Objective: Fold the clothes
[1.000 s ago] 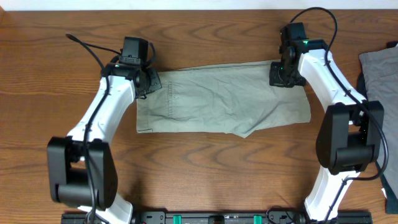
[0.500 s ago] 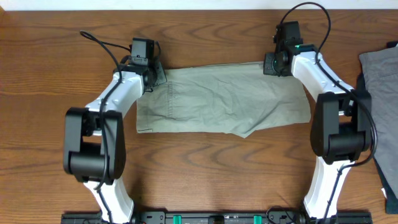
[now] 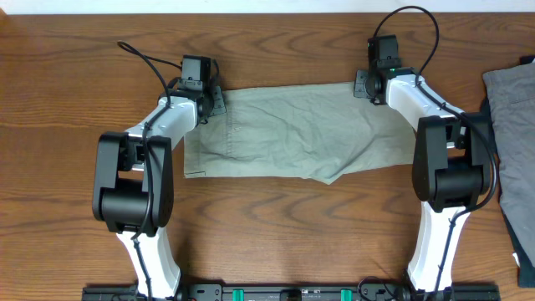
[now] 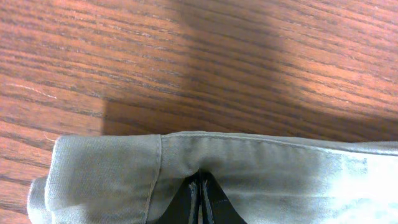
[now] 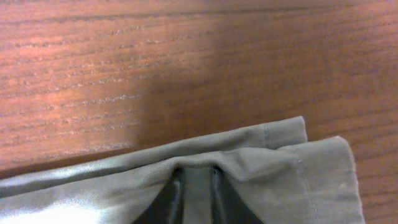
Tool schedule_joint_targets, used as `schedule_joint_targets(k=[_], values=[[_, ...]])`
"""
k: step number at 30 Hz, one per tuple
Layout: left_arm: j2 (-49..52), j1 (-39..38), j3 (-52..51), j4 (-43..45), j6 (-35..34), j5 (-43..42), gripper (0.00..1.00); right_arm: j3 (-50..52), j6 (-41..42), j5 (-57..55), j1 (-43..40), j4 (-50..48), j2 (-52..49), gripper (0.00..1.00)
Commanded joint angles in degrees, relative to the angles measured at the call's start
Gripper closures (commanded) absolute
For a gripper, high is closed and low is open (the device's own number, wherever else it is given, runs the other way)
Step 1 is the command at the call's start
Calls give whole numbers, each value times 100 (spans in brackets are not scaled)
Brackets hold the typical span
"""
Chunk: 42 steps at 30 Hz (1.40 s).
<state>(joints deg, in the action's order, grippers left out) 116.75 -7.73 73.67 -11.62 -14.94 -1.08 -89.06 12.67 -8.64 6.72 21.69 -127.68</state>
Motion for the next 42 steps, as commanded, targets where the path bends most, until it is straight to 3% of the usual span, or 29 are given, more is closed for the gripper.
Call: schedule_joint_targets(k=[1,7,11,14,20,25,33,36,42], values=[[-503,-7,68,37,225,140,94,-33,-293,295,-120,-33,118,79],[-1220,-7,68,-358,225,219,94,-50,-313,800,-125,535,887,83],[-1325,-7,66,-1060,122,219,94,-50,-313,1766,-118,1725,1314,87],[-1279,-7,57,-1716,-188,216,94,-50,-310,2142,-107,2677,1390,99],[-1259,-9,31,-2793,-647,31,94,330,-356,2350,-83,3932,1344,99],[-1257,-7,-116,-3130,-682,2,94,1113,-422,2149,-66,3648,1344,99],[-1126,-9,-586,-2787,-811,4,94,2422,-306,1910,-291,2332,1340,93],[-1014,-7,-629,-2778,-739,33,94,2592,-286,1825,-492,2302,1340,99],[-750,-7,-634,-2780,-656,413,94,2599,-291,1829,-754,2494,1340,99]])
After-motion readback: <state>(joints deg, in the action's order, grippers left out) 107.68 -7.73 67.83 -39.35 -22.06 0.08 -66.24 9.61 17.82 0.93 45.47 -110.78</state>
